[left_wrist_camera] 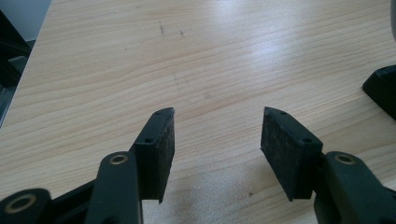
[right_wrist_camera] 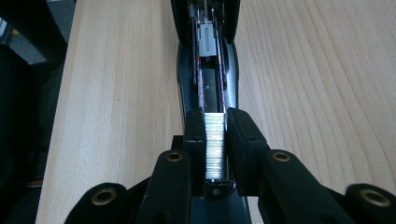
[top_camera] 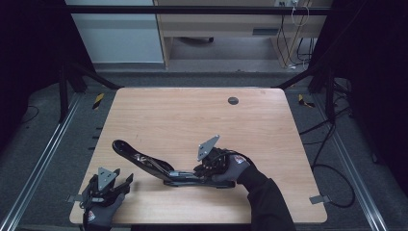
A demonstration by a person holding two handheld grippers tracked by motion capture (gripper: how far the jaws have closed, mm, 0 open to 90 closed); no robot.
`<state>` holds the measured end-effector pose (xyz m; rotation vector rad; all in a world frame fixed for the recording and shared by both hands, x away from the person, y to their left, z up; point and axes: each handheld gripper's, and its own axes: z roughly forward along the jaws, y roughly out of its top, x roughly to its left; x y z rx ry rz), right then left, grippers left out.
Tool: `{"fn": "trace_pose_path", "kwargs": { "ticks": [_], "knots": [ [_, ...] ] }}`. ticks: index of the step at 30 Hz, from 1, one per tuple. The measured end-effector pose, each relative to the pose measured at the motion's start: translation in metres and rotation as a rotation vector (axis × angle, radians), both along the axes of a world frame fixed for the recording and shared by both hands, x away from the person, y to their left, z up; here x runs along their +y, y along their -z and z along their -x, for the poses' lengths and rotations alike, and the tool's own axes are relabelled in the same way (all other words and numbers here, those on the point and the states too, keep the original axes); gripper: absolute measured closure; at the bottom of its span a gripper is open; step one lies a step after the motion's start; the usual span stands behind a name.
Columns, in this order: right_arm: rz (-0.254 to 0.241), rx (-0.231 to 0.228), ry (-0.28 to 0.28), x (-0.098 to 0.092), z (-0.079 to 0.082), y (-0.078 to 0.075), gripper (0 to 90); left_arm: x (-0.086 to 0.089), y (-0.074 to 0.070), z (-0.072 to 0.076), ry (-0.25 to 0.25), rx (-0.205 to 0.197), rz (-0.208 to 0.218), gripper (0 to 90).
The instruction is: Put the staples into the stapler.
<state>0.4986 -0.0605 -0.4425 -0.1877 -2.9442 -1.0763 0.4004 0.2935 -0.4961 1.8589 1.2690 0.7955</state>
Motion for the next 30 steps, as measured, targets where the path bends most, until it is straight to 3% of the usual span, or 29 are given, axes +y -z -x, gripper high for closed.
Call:
{"fn": "trace_pose_path", "kwargs": {
  "ticks": [14, 19, 30],
  "knots": [
    [-0.007, 0.002, 0.019, -0.0012, -0.0001, -0.0011, 73.6, 0.0, 0.0, 0.0, 0.0, 0.0, 0.0, 44.3],
    [-0.021, -0.003, 0.042, -0.0043, 0.0011, -0.0042, 74.1, -0.0003, -0.0001, 0.0001, 0.002, 0.002, 0.001, 44.3],
    [-0.003, 0.022, 0.041, -0.0029, 0.0001, -0.0006, 78.3, -0.0001, 0.0001, -0.0002, 0.001, 0.001, 0.0, 44.3]
  ]
}}
